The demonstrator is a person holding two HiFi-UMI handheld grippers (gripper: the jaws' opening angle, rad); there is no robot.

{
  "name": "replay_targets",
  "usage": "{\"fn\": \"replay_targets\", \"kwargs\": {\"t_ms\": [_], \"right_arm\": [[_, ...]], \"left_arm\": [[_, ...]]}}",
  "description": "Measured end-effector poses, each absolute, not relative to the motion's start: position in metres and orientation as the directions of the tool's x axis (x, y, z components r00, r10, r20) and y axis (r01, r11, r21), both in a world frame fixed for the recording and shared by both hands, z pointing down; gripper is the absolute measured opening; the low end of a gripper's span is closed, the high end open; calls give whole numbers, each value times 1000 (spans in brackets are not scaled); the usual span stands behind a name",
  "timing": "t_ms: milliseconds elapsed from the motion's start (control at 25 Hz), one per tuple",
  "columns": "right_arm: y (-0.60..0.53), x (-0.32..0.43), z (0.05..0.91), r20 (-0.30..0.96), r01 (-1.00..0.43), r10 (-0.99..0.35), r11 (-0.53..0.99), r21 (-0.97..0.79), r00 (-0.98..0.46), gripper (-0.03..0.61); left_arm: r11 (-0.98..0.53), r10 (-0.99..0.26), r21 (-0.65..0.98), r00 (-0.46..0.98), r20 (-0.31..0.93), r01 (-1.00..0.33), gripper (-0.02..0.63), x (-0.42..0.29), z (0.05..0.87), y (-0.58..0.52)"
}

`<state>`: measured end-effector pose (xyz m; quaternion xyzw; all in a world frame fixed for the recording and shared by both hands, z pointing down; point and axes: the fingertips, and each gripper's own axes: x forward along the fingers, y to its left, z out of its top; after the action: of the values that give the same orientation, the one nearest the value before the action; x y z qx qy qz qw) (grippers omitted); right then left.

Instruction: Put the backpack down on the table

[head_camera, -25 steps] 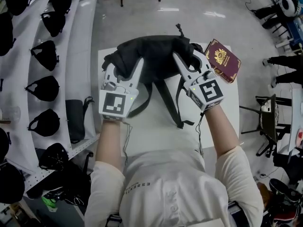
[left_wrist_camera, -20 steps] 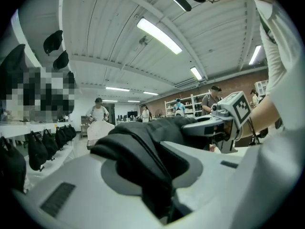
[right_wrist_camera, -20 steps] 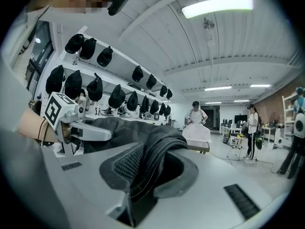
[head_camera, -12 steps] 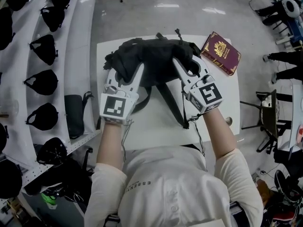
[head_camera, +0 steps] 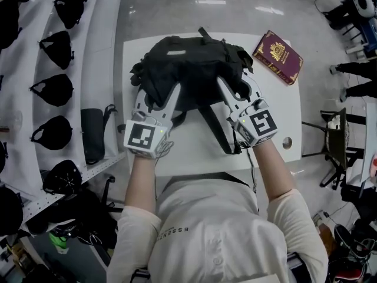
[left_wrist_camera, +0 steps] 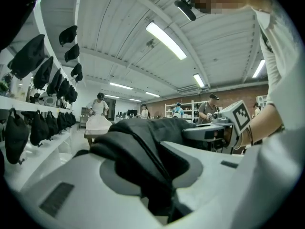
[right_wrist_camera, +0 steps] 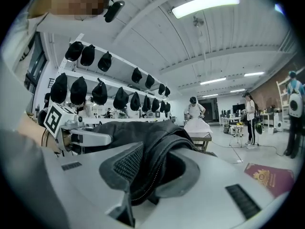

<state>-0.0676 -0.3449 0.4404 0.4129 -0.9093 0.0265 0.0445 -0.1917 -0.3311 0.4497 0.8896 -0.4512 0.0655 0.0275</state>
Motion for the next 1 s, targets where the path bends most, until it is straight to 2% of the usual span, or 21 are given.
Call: {"fn": "replay_targets", "kwargs": {"t_ms": [440, 1000], "right_arm": [[-285, -67, 465, 139, -756, -744, 652, -61, -653, 98], [-220, -65, 515, 219, -766, -735, 632, -119, -641, 115]], "left_arm": [[-587, -792, 83, 593, 149, -805, 120, -192, 476, -271], [-587, -754, 185, 616, 229, -788, 129, -193, 527, -206]]}}
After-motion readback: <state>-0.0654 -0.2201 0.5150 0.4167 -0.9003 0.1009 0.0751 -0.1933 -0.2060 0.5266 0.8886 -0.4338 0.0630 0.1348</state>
